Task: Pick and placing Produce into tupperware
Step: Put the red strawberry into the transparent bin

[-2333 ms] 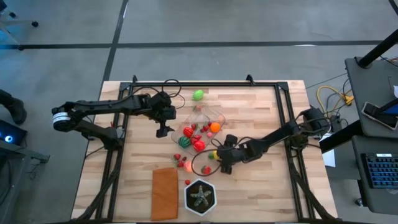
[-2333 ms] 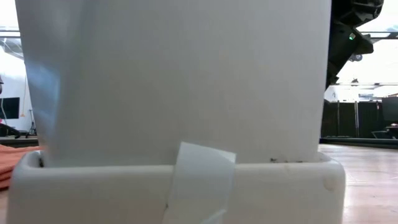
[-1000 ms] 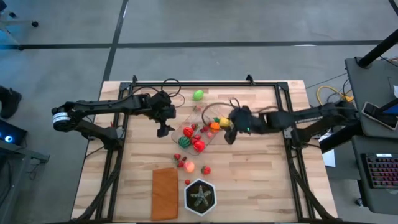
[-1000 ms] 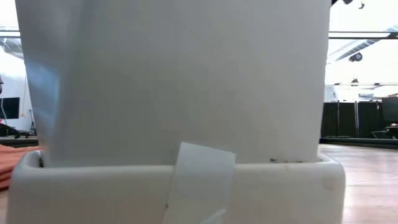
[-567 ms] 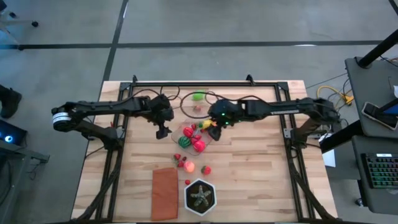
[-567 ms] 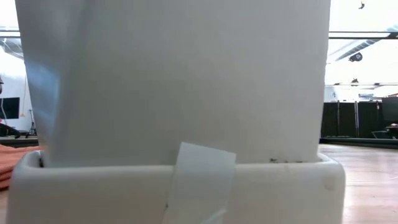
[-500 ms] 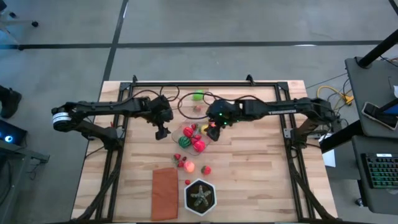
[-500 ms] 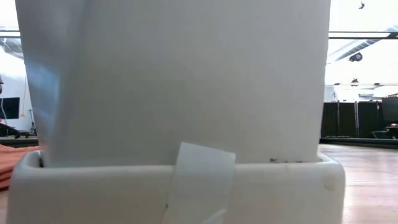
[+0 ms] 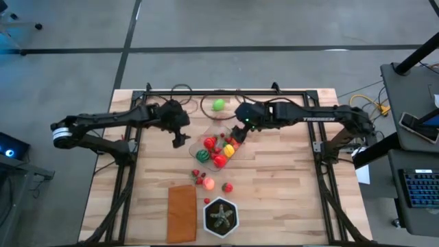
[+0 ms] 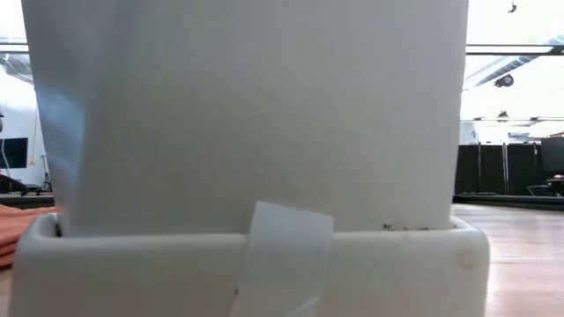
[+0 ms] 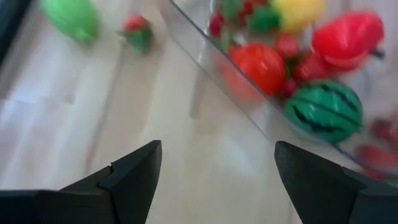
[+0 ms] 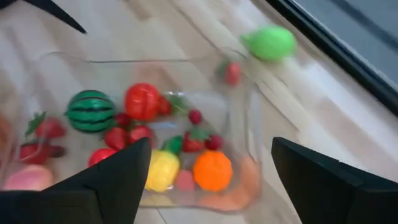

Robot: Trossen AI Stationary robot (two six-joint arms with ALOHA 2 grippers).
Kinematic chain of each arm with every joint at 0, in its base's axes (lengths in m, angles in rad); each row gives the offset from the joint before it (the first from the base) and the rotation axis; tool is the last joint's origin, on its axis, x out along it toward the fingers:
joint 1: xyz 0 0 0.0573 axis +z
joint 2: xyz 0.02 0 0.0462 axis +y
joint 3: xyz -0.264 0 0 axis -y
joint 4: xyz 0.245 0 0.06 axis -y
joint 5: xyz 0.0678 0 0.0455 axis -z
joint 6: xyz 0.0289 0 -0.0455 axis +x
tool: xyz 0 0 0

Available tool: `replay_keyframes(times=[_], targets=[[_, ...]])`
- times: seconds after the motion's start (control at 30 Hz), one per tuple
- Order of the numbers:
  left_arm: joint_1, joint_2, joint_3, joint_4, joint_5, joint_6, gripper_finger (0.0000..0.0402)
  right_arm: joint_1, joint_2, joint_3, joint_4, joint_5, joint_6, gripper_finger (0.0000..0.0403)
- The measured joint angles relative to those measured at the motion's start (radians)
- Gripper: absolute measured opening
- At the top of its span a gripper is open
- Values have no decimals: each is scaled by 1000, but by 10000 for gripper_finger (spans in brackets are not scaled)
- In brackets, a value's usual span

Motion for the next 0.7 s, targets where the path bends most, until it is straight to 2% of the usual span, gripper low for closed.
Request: replay_keyframes(times=[0.13, 0.23, 0.5, 0.6, 0.7], targets=[[95, 29, 43, 31, 44, -43, 296, -33, -25, 0, -96, 4, 152, 325], [192, 83, 90, 29, 135, -119, 296, -56, -38, 0, -167, 5, 214, 325], [368, 298, 227, 25, 382, -260, 296, -86, -47, -3, -250, -17, 179, 325], [378, 366, 257, 23, 501, -193, 296, -91, -48, -5, -270, -44, 96, 325], [358, 395, 256, 19, 502, -56, 296, -91, -48, -20, -288, -54, 0, 325]])
